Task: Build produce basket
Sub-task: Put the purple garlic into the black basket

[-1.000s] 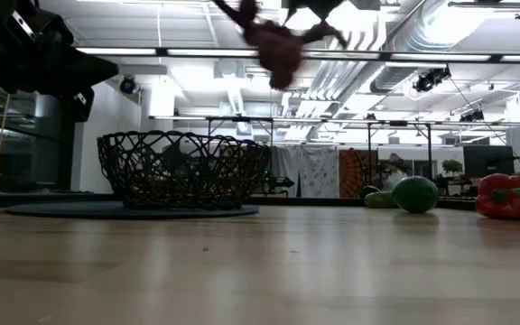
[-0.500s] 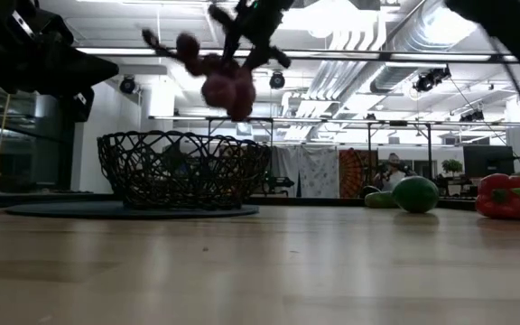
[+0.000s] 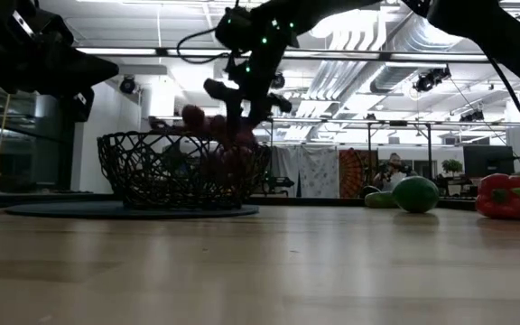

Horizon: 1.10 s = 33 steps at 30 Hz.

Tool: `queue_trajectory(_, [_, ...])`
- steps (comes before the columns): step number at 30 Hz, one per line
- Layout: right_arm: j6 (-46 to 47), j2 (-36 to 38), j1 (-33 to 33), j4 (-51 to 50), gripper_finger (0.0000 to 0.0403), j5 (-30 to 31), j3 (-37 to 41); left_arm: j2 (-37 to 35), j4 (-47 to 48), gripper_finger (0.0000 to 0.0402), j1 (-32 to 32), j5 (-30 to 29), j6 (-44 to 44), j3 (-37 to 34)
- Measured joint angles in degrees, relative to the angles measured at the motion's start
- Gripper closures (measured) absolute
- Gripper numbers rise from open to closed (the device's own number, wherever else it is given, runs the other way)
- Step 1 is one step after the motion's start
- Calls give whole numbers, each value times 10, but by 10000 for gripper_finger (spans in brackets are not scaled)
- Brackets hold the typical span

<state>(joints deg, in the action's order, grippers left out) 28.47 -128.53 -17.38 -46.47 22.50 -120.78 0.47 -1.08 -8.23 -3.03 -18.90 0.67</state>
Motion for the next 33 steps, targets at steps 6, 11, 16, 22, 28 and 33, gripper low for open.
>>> queue_trajectory(6, [-2,-2,0,-5,232,3,17,0,0,398,0,-2,0,0])
queue_trajectory(11, [-27,-1,0,6,217,-20,17,0,0,398,0,-2,0,0])
queue_trajectory(16, [-84,-1,1,26,202,-42,16,0,0,398,0,-2,0,0])
queue_trajectory(22, [-135,-1,2,39,155,-43,16,0,0,398,0,-2,0,0])
queue_trajectory(28, [-144,0,-6,34,123,-42,16,0,0,398,0,-2,0,0])
queue_trajectory(33, [-197,28,-9,12,121,-43,16,0,0,398,0,-2,0,0])
